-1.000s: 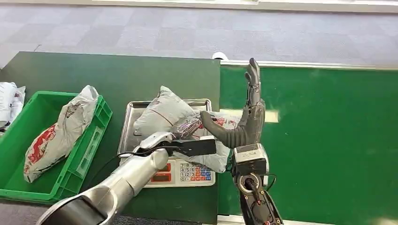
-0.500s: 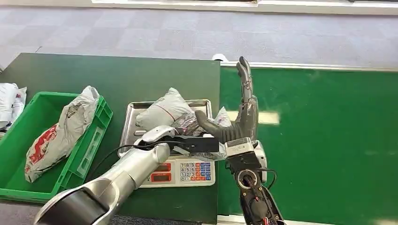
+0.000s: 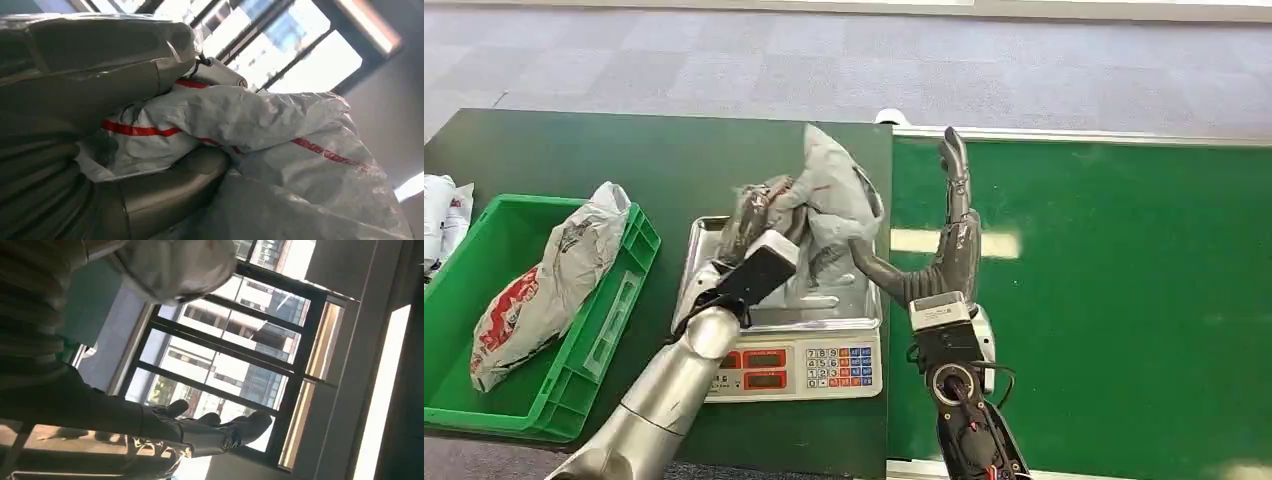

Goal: Moved the parcel from conveyor to table for the left to box.

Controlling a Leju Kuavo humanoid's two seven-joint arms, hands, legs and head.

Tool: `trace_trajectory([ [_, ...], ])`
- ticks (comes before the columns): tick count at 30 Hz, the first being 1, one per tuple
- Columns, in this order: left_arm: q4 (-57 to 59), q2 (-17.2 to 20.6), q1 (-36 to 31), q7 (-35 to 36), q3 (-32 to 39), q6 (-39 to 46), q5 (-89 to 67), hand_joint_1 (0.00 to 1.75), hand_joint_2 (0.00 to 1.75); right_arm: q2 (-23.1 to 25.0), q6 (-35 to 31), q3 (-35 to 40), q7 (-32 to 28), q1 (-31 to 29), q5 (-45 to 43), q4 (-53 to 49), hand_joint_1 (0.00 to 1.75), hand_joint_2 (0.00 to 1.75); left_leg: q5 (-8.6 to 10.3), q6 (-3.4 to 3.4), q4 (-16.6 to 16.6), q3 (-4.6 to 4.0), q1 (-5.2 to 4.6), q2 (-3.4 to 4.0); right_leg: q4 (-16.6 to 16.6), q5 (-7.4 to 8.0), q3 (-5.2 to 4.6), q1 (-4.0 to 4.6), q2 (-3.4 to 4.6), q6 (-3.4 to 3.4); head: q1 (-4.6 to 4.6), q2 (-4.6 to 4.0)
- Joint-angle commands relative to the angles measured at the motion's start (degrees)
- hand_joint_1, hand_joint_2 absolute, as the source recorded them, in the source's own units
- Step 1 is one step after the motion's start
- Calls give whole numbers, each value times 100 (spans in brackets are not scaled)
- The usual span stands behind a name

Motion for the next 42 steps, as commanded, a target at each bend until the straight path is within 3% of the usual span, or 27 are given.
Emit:
trace_trajectory([
  [1,-1941,584,648,38,889,1102,-146,173,175,-261,-288,76,-217,46,-188,405,0,175,-3,5,-7,10,1,21,-8,4,6,3,18,-8,0,0],
  [5,-1630,696,560,6,1147,1106,-94,173,175,-284,-323,108,-237,80,-218,392,0,175,1,6,-11,11,1,16,-9,5,6,4,10,-13,2,0],
  [9,-1039,799,319,594,1540,1303,-992,173,175,-264,-354,87,-245,156,-289,395,0,175,3,7,-6,4,1,4,-6,3,4,4,-2,-10,0,0],
  [12,-75,1160,-147,1277,2157,1443,-1932,175,175,-167,-327,127,-247,121,-296,509,0,175,4,8,-9,10,1,18,-6,5,5,3,12,-12,0,0],
  [15,944,1505,-679,1336,2770,1457,-2073,175,175,-107,-312,161,-228,104,-345,590,0,175,5,4,-6,8,1,17,0,5,-1,4,12,-14,2,0],
  [17,1598,1834,-933,2006,3094,1407,-2618,173,175,-104,-262,177,-207,100,-358,633,0,175,5,2,-8,12,3,23,2,7,-4,5,18,-17,-2,0],
  [19,2101,2053,-1117,1567,3422,1373,-2378,168,175,-105,-229,179,-214,95,-355,665,0,175,7,4,-12,16,6,25,0,8,-2,11,19,-22,0,0],
  [22,2098,2007,-1100,1510,3455,1391,-2383,168,175,-109,-221,172,-214,95,-355,661,0,175,6,1,-4,3,10,29,9,5,-12,13,25,-12,2,0],
  [24,2143,2003,-1120,1910,3481,1381,-2625,173,175,-110,-198,166,-211,98,-374,651,0,175,7,4,-6,6,12,23,6,3,-11,17,20,-16,-4,0],
  [26,2508,2350,-1245,2242,3642,1386,-2831,175,175,-117,-174,183,-211,107,-378,659,0,175,7,6,-6,4,13,15,4,1,-6,18,11,-15,2,0],
  [30,3341,2883,-1544,2167,4052,1818,-2894,173,175,-142,-133,222,-200,119,-404,682,0,175,2,3,-6,3,13,51,10,8,-15,18,44,-24,2,0],
  [33,3115,2923,-1523,2144,4801,1818,-3245,169,175,-130,-115,223,-179,153,-410,613,0,175,5,0,-7,-1,14,47,8,7,-23,20,38,-28,2,0],
  [38,3559,3150,-1491,2134,5071,1817,-3339,166,175,-126,-95,279,-119,83,-402,680,0,175,3,2,-7,-4,13,52,8,6,-27,17,45,-19,2,0],
  [39,3613,3153,-1472,2136,5072,1818,-3341,161,175,-131,-94,275,-116,74,-404,691,0,175,3,6,-8,0,14,53,6,7,-23,19,45,-22,7,0],
  [40,3887,3174,-1556,2391,5000,1771,-3448,80,175,-140,-101,274,-102,75,-405,685,0,175,5,5,-8,-4,13,49,7,7,-25,18,42,-22,2,0],
  [41,4004,3171,-1603,2573,4968,1712,-3514,19,175,-143,-109,271,-85,79,-398,675,0,175,7,3,-8,-7,13,44,7,6,-26,17,35,-20,4,0],
  [42,4072,3163,-1635,2685,4939,1672,-3566,0,175,-144,-110,271,-75,85,-392,660,0,175,8,6,-9,-3,15,39,4,6,-20,21,29,-24,2,0],
])
